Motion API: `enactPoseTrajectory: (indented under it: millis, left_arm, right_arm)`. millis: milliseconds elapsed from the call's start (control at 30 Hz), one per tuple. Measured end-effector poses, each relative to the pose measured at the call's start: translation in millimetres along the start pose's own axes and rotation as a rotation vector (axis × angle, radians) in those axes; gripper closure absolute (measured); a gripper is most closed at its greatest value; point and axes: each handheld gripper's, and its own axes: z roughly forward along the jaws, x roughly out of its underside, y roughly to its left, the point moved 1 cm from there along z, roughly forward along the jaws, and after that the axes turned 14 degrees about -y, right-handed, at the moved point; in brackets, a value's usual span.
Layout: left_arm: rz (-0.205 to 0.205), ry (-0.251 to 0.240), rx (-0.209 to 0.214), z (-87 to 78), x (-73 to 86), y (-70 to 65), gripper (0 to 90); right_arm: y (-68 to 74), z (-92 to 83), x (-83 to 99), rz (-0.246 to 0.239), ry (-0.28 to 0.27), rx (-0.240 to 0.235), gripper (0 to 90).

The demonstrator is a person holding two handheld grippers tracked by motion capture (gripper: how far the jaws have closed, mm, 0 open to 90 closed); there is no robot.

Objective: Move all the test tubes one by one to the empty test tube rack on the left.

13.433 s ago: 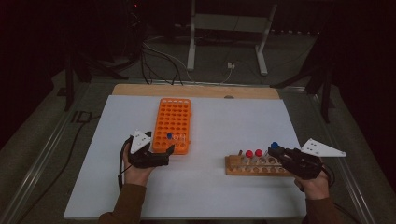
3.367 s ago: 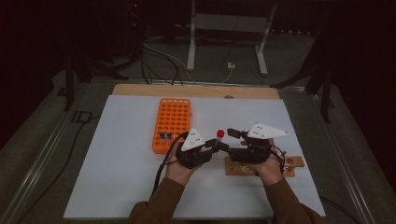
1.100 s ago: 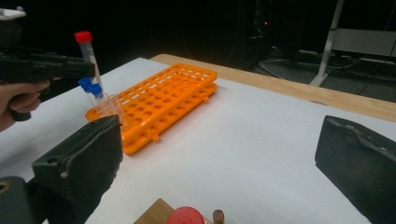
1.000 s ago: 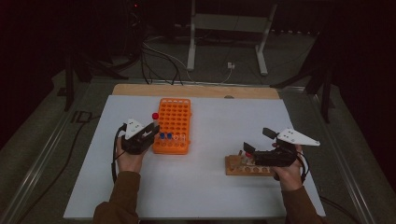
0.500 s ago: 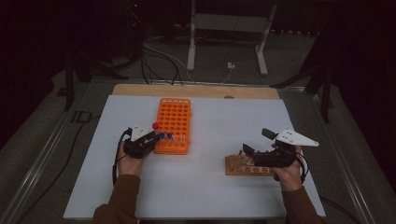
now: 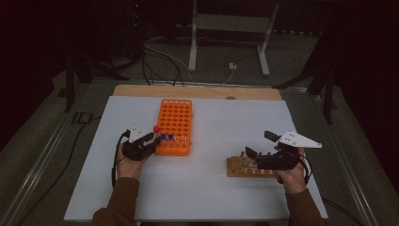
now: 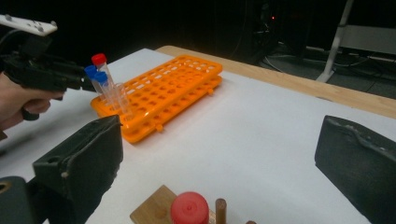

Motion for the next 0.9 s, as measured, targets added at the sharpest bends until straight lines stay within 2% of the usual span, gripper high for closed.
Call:
enactPoseTrajectory:
  millis: [67, 133, 300, 333, 400, 433, 467, 500, 600, 667, 733, 767, 900]
  left_arm:
    - [-0.018, -0.018, 0.002, -4.8, -1.7, 2.3, 55.5]
    - [-0.036, -0.033, 0.001, -9.6, -2.9, 4.4, 53.2]
    - [-0.073, -0.086, -0.006, -20.4, -6.9, 2.8, 35.9]
    - [-0.077, -0.100, -0.006, -22.4, -8.2, 1.4, 28.8]
    - [-0.087, -0.119, -0.007, -26.2, -11.2, -0.8, 25.7]
    - [-0.094, -0.126, -0.001, -27.8, -12.7, -1.6, 20.8]
    - [-0.102, -0.131, 0.004, -29.2, -13.9, -2.5, 20.8]
    - [-0.103, -0.135, 0.005, -30.4, -15.1, -3.7, 17.0]
    - [-0.099, -0.145, 0.013, -34.2, -17.9, -7.5, 15.8]
    - [-0.096, -0.143, 0.016, -35.6, -18.9, -10.0, 9.0]
    - [-0.096, -0.141, 0.018, -36.2, -19.1, -13.7, 7.0]
    - [-0.095, -0.140, 0.021, -36.4, -19.1, -15.6, 2.7]
    - [-0.092, -0.152, 0.024, -39.4, -20.8, -20.9, 0.8]
  right_arm:
    - [-0.5, -1.0, 2.0, -0.002, 0.010, -0.005, 3.4]
    - [-0.6, -1.4, 2.8, -0.003, 0.012, -0.006, 3.5]
    - [-1.2, -2.6, 6.0, -0.004, 0.028, -0.013, 6.3]
    - [-1.1, -3.0, 7.8, -0.007, 0.036, -0.021, 8.5]
    - [-1.1, -3.1, 8.9, -0.009, 0.040, -0.025, 10.0]
    - [-0.9, -3.5, 11.6, -0.009, 0.049, -0.033, 15.7]
    - [-0.9, -3.5, 11.6, -0.009, 0.049, -0.033, 15.7]
    - [-0.3, -3.9, 15.4, -0.013, 0.059, -0.045, 18.5]
    - [0.4, -5.2, 19.9, -0.014, 0.073, -0.053, 22.2]
    - [1.8, -7.3, 27.3, -0.025, 0.092, -0.072, 31.7]
    - [2.1, -7.7, 29.5, -0.026, 0.100, -0.080, 34.2]
    - [3.0, -7.2, 32.9, -0.031, 0.118, -0.087, 39.4]
    - [4.2, -6.5, 35.8, -0.033, 0.129, -0.092, 46.4]
